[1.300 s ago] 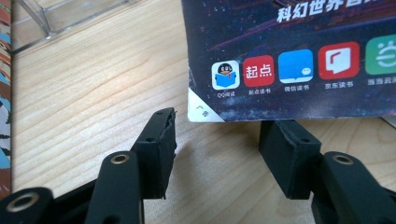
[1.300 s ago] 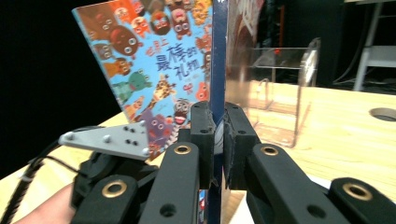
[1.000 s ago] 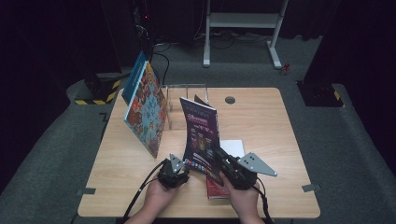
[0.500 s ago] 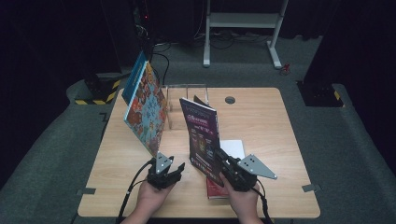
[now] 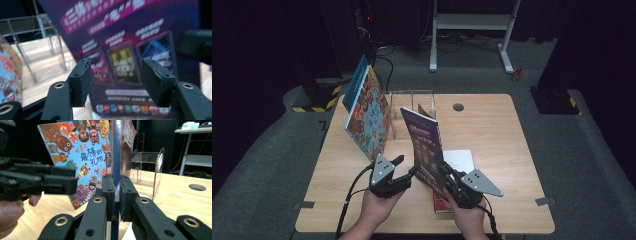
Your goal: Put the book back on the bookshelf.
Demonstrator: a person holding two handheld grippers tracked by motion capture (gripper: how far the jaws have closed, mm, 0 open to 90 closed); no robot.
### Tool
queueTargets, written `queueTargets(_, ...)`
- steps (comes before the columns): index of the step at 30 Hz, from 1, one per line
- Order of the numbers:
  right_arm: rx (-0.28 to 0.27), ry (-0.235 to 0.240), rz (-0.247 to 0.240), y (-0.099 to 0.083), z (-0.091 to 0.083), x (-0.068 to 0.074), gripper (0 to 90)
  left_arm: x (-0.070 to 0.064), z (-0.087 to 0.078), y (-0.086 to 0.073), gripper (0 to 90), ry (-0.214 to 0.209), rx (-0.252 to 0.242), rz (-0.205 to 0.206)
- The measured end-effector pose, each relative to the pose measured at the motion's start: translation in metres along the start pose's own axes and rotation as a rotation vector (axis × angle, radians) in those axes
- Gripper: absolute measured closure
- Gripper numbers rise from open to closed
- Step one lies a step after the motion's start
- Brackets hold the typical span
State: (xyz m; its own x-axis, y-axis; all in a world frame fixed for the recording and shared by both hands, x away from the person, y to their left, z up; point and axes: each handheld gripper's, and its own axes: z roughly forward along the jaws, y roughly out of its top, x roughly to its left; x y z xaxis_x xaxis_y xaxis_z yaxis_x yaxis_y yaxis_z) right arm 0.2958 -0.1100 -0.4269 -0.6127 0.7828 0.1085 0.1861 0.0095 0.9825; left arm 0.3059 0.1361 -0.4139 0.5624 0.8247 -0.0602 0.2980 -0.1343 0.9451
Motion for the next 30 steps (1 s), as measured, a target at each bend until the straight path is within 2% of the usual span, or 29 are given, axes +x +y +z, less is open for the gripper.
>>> queueTargets(2, -0.005, -0.002, -0.014, -0.001, 0.0, 0.003, 84.6, -0.006, -0.001, 0.007, 40.0, -0.015, -0.027, 0.004)
queueTargets(7, -0.004, -0.004, -0.024, -0.002, 0.0, 0.007, 84.6, -0.013, -0.001, 0.019, 38.2, -0.038, -0.058, 0.007)
queueTargets(16, -0.011, -0.008, -0.046, -0.003, 0.0, 0.01, 84.6, -0.024, 0.003, 0.035, 33.3, -0.073, -0.076, -0.002)
queueTargets(18, -0.014, -0.011, -0.054, -0.003, 0.0, 0.011, 84.6, -0.027, 0.006, 0.039, 32.7, -0.094, -0.087, -0.019)
queueTargets(24, -0.016, -0.011, -0.057, -0.004, 0.0, 0.012, 84.6, -0.034, 0.012, 0.045, 31.6, -0.108, -0.078, -0.019)
queueTargets(30, -0.019, -0.008, -0.059, -0.004, 0.0, 0.013, 84.6, -0.037, 0.019, 0.053, 30.0, -0.098, -0.053, -0.032)
